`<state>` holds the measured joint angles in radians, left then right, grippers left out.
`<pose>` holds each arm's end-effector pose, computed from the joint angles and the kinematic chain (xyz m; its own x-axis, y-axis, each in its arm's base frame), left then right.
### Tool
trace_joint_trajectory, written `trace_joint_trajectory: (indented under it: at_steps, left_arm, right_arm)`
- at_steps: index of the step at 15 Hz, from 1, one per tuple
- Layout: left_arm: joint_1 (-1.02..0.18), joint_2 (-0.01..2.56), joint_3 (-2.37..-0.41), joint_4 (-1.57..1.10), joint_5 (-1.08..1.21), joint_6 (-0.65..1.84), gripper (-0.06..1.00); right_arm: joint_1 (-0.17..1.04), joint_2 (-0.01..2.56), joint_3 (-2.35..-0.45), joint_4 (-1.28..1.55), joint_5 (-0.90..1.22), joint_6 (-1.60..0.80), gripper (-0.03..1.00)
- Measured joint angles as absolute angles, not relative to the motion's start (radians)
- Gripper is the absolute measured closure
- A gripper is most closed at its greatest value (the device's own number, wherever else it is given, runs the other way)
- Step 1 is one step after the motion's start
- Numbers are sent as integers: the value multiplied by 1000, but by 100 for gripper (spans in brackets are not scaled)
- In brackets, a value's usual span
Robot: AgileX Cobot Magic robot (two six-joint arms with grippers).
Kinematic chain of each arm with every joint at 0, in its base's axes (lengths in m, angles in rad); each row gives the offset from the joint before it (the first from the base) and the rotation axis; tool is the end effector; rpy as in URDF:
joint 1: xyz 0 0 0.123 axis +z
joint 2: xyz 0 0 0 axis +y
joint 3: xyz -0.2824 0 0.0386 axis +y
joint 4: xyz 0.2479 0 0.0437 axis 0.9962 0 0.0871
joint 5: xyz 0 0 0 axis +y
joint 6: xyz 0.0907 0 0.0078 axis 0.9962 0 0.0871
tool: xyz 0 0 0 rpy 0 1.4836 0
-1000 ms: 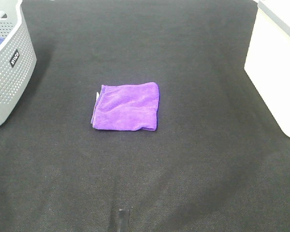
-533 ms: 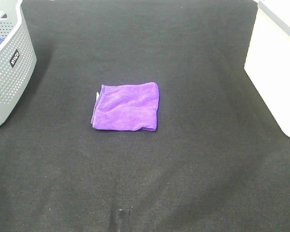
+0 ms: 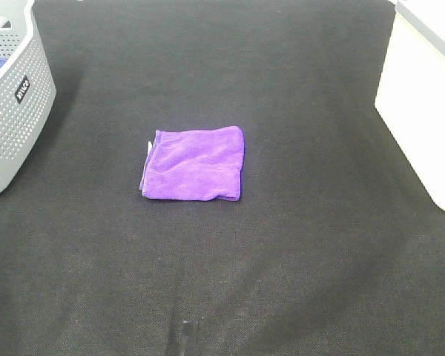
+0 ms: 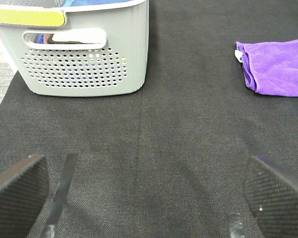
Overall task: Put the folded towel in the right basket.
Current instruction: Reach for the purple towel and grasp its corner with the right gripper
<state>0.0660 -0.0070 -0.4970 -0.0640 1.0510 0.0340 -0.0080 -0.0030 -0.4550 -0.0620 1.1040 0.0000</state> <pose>-0.0049 -0.0054 0.2772 -0.4420 -0.0270 -0.8966 -0.0152 0.9996 -0.0226 -0.0025 -0.0050 0.2613 -0.5308 -0.0236 -0.8472 0.0401 0.9978 -0.0530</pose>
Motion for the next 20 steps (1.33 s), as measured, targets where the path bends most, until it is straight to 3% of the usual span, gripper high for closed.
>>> trace_joint_trajectory:
  at_steps: [20]
  left_arm:
    - [66,-7,-497,-64,1051,34,-5]
  right_arm:
    - [-8,-3,-455,-56,1104,0,-1]
